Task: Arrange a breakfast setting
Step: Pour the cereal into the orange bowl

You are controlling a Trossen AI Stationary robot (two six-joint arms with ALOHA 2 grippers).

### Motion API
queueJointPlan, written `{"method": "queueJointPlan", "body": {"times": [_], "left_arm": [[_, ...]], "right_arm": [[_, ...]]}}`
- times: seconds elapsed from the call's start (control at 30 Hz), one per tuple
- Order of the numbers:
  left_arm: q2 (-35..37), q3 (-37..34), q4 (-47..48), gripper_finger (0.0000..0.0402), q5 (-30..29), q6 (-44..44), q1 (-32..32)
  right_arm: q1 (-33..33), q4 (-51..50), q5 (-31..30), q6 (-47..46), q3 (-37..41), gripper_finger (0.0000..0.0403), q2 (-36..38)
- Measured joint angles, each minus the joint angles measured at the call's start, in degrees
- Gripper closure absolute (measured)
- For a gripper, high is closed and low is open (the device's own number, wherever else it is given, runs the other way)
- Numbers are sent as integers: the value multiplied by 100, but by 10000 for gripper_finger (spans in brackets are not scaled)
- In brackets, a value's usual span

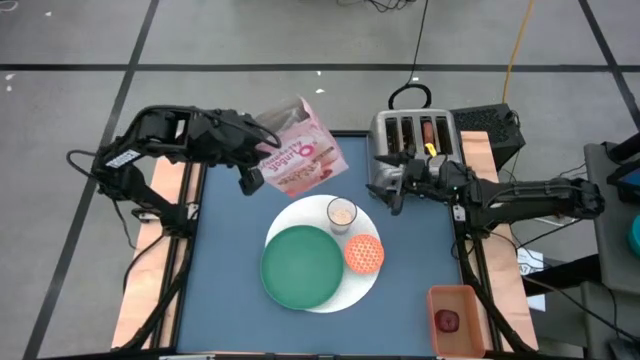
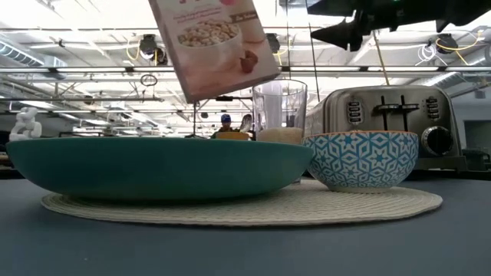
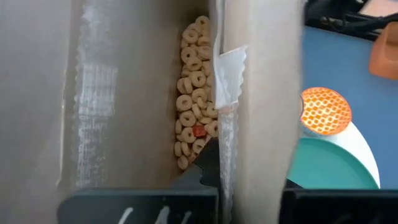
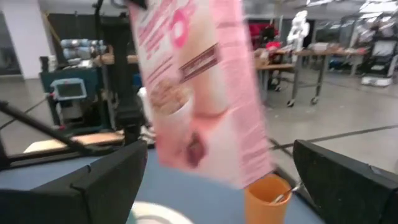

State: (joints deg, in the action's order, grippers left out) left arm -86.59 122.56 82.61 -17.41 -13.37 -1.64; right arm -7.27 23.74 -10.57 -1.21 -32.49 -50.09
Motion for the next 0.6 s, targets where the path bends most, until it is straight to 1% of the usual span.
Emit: {"method": "queueJointPlan", "body": {"times": [0.2,0.27,0.33,0.5,0.6], "left_arm": [[-59,0,-24,399,2,-12,181],[-92,2,-44,399,0,-22,220],[-111,0,-55,399,2,-22,262],[-140,-2,-110,399,-1,2,373],[-172,-2,-141,399,0,20,444]], "right_arm": [[-383,488,19,43,0,9,0],[-507,549,153,37,0,9,0],[-654,527,574,-90,0,9,0],[-1053,407,1938,-838,0,9,-2],[-1271,421,2417,-1122,0,9,-2]]}}
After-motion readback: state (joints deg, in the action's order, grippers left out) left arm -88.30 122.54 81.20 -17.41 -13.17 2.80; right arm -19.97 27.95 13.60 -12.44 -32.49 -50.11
